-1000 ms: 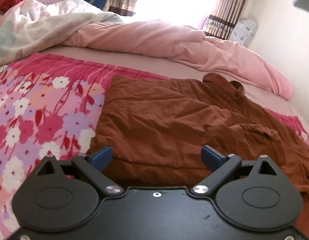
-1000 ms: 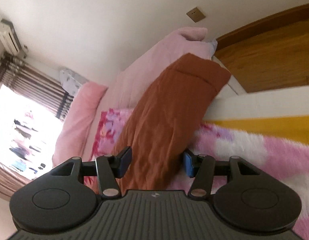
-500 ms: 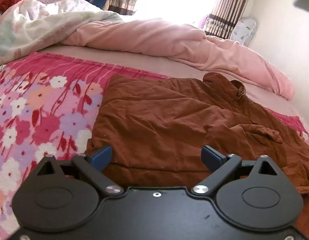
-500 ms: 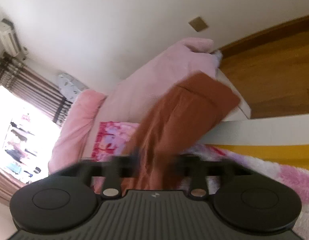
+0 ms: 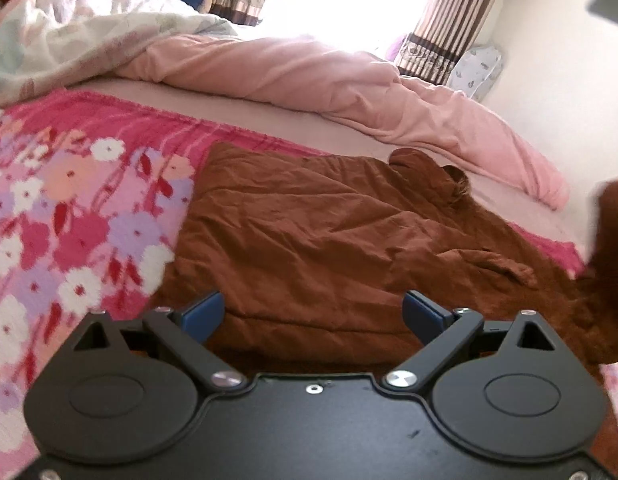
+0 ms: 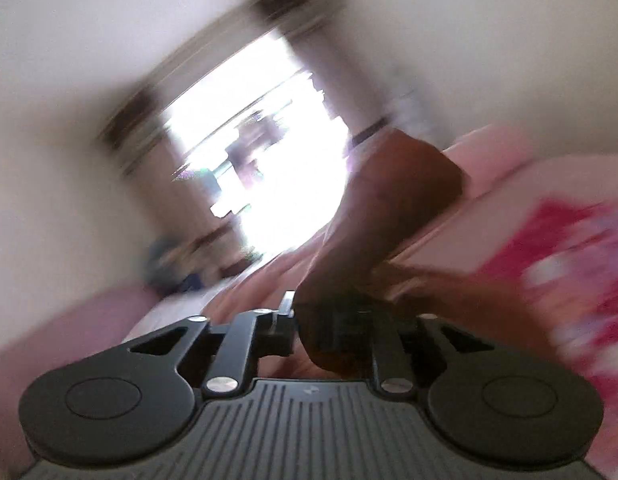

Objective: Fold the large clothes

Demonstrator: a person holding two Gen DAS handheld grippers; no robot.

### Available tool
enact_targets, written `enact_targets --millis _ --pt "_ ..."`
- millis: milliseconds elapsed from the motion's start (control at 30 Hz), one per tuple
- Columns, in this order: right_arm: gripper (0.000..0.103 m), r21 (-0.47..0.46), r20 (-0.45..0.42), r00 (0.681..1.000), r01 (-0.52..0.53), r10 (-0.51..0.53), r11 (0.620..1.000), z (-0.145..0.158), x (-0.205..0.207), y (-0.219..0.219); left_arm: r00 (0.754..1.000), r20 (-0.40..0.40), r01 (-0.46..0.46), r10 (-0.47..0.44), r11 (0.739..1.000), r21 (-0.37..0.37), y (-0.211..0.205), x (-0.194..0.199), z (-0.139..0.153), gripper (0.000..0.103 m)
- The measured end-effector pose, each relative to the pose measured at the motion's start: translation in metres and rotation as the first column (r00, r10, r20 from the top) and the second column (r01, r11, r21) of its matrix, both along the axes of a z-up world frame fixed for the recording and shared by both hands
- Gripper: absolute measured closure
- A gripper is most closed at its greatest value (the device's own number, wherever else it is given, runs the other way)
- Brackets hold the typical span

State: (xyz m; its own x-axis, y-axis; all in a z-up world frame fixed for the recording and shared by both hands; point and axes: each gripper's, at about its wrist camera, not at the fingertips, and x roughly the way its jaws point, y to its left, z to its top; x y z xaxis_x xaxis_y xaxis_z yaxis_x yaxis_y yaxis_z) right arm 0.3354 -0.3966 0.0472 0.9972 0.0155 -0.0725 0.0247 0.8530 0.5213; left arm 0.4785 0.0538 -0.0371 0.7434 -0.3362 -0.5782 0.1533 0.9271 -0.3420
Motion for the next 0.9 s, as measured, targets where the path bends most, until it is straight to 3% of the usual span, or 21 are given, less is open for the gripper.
enact_targets --millis 33,67,133,200,267,467,600,767,833,867,900 --pt "0.065 -0.016 -0.020 0.996 -0.082 0.082 0.996 -0.005 0.015 0.026 1.000 -0.008 0.009 -0.010 1.000 -0.020 -0.002 0.000 0.000 0.006" --pt "0.049 -0.032 -0.047 0.987 -0.156 0.154 0.987 -0.012 0.028 0.048 1.000 -0.014 0.017 -0.017 0.999 -0.034 -0.004 0.000 0.001 0.006" --pt "0.036 -0.095 -0.144 0.960 -0.255 0.241 0.962 -0.028 0.051 0.085 0.999 -0.022 0.040 -0.042 0.997 -0.069 -0.010 0.001 0.003 0.006" --pt "0.038 -0.133 -0.235 0.943 -0.271 0.235 0.953 -0.042 0.059 0.105 0.997 -0.021 0.074 -0.077 0.992 -0.107 -0.018 0.001 0.005 0.006" --pt "0.038 -0.109 -0.248 0.942 -0.261 0.228 0.959 -0.050 0.050 0.099 0.993 -0.015 0.114 -0.117 0.983 -0.146 -0.029 0.004 0.006 0.006" --pt "0.037 0.136 -0.262 0.946 -0.159 0.191 0.978 -0.064 -0.002 0.021 0.978 -0.072 0.169 -0.197 0.942 -0.289 -0.071 0.035 -0.007 0.008" --pt "0.037 0.279 -0.299 0.945 -0.043 0.130 0.959 -0.098 -0.020 -0.027 0.969 -0.180 0.112 -0.167 0.953 -0.282 -0.099 0.060 -0.026 0.032" --pt "0.037 0.356 -0.338 0.939 0.063 0.066 0.932 -0.127 -0.020 -0.051 0.966 -0.183 0.121 -0.183 0.945 -0.303 -0.113 0.074 -0.026 0.057" --pt "0.037 0.405 -0.335 0.941 0.097 0.048 0.909 -0.138 -0.013 -0.060 0.961 -0.191 0.131 -0.198 0.939 -0.317 -0.115 0.074 -0.024 0.080" --pt "0.042 0.437 -0.324 0.945 0.102 0.051 0.893 -0.143 -0.009 -0.064 0.960 -0.185 0.141 -0.209 0.935 -0.326 -0.115 0.073 -0.021 0.084" --pt "0.055 0.460 -0.314 0.948 0.104 0.052 0.882 -0.145 -0.008 -0.067 0.960 -0.163 0.165 -0.228 0.930 -0.328 -0.115 0.070 -0.017 0.088"
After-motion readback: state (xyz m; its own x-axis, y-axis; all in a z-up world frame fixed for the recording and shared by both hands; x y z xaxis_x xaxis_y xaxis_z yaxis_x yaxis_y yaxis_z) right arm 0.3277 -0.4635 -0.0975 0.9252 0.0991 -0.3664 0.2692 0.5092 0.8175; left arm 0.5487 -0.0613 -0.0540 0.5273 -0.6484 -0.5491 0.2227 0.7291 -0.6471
